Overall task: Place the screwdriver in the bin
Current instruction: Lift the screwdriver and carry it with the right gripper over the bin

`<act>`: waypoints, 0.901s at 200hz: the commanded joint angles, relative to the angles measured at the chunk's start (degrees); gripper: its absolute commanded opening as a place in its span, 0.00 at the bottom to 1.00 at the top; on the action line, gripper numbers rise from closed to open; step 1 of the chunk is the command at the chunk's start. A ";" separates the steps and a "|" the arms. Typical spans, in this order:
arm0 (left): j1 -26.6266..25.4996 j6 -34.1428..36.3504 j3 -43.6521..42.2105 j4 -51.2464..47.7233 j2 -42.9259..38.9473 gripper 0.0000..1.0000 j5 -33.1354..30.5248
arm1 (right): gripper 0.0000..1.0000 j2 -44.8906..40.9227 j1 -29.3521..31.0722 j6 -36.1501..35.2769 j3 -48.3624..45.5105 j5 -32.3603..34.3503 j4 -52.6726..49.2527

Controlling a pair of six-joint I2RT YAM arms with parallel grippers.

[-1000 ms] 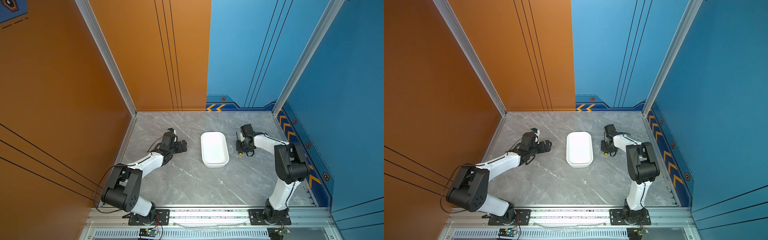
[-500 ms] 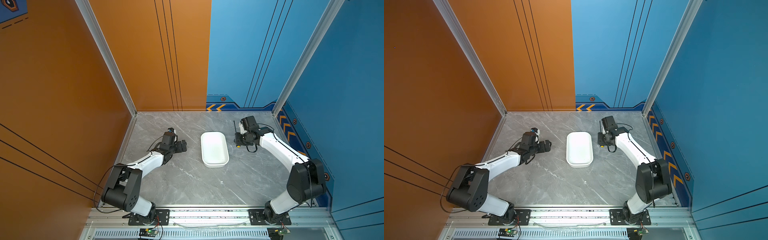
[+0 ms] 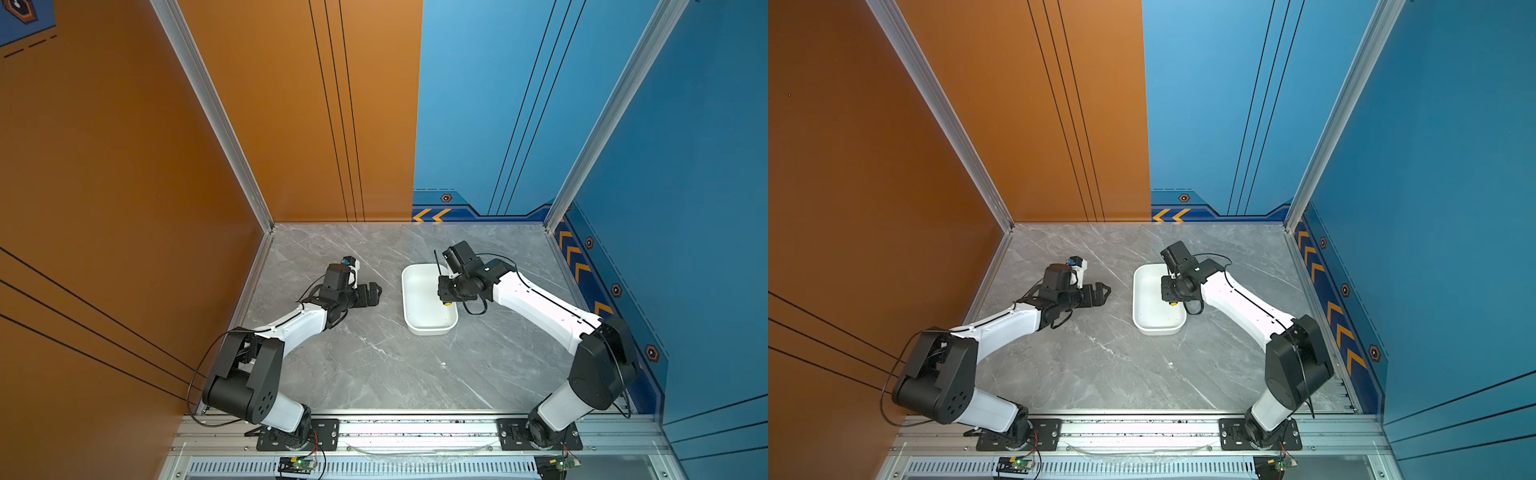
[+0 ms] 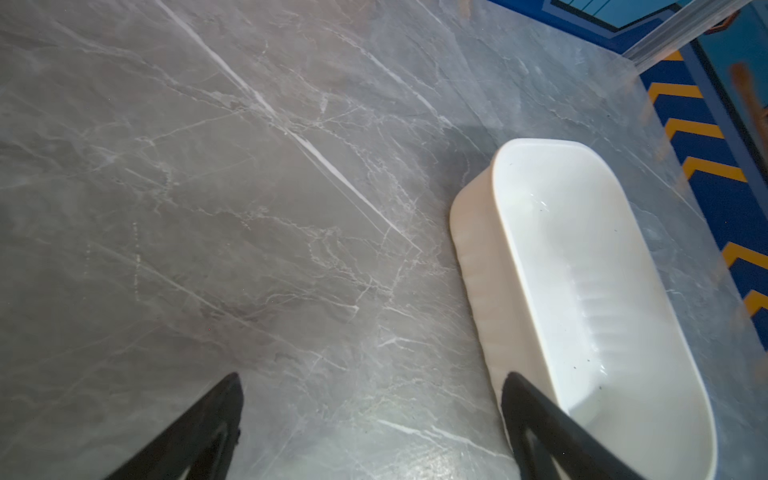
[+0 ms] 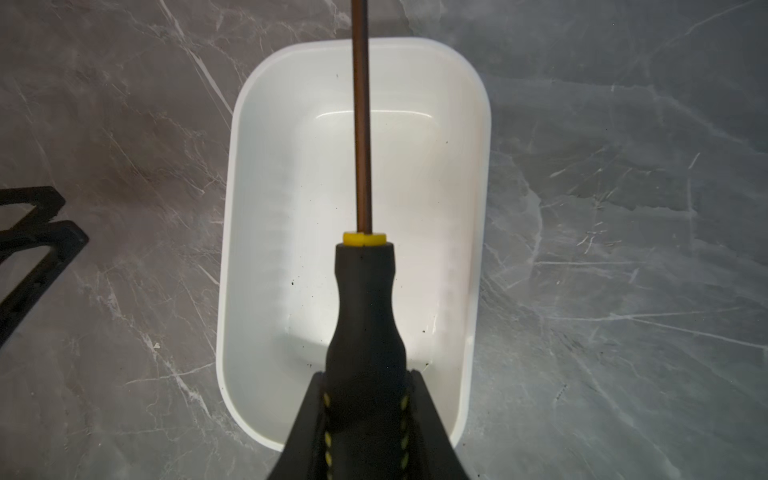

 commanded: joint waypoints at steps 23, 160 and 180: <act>0.63 1.69 -3.15 3.19 -3.54 0.98 6.54 | 0.04 6.74 1.82 2.86 2.25 2.26 0.96; 0.80 2.49 -4.16 1.83 -4.63 0.98 2.93 | 0.05 15.17 4.28 8.09 4.48 2.86 2.81; 0.86 2.36 -4.03 1.89 -4.18 0.98 2.80 | 0.06 16.28 4.47 8.51 4.61 3.17 2.92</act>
